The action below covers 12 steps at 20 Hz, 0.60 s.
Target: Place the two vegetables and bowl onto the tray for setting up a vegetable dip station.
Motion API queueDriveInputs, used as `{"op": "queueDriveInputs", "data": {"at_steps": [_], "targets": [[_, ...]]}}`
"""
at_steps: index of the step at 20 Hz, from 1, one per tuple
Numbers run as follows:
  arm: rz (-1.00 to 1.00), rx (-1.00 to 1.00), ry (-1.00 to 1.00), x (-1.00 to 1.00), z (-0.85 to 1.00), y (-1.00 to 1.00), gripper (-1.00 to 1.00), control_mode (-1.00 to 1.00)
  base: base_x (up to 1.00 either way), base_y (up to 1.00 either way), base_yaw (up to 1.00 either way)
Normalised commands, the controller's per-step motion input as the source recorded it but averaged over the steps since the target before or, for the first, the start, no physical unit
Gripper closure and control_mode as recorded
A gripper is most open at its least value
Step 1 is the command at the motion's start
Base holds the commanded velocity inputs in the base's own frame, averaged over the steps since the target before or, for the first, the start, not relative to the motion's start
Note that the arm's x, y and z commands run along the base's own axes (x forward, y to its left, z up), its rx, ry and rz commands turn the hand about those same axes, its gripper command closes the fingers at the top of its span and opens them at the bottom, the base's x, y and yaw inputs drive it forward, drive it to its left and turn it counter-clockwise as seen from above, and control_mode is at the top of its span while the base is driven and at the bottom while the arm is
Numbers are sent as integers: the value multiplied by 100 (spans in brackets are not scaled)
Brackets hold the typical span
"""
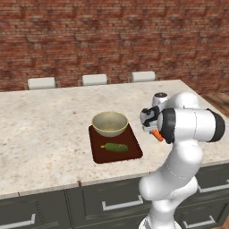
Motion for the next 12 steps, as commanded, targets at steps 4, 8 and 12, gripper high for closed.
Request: {"op": "queueDriveInputs", "data": {"at_steps": [4, 8, 12], "targets": [[-6, 3, 0, 5, -21, -8, -100, -100, 0, 0, 0], [-5, 5, 0, 2, -21, -6, -100, -100, 0, 0, 0], [-4, 5, 0, 2, -19, -3, -100, -100, 0, 0, 0]]}}
